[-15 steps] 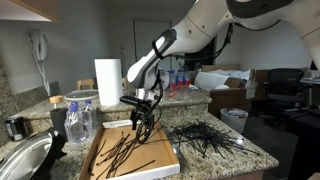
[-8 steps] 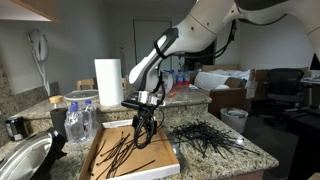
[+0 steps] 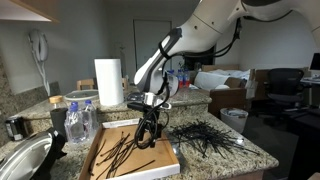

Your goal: Pick up some of the black cables from the box and put them on the counter

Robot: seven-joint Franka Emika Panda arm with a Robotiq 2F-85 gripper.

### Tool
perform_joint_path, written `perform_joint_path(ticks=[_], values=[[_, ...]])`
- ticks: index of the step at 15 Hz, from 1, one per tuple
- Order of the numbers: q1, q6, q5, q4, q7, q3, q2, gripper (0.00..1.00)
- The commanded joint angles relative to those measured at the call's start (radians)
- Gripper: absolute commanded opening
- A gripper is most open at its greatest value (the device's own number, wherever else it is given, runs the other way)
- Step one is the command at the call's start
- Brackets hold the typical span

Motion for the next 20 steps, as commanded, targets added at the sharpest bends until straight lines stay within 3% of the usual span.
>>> perform_joint_path(ticks=[1,8,9,11,20], values=[[-0.032,-0.004,0.040,-0.039,-0.021,-0.009,-0.033,1.00],[-0.067,-0.010,0.061,-0.023,-0.024,-0.026,-0.014,0.98],[-0.068,-0.009,0.060,-0.024,-0.021,-0.027,-0.014,0.74],[-0.068,-0.008,0.057,-0.024,-0.018,-0.029,-0.015,0.68],[-0.058,-0.015,0.036,-0.028,0.001,-0.038,-0.028,0.08]])
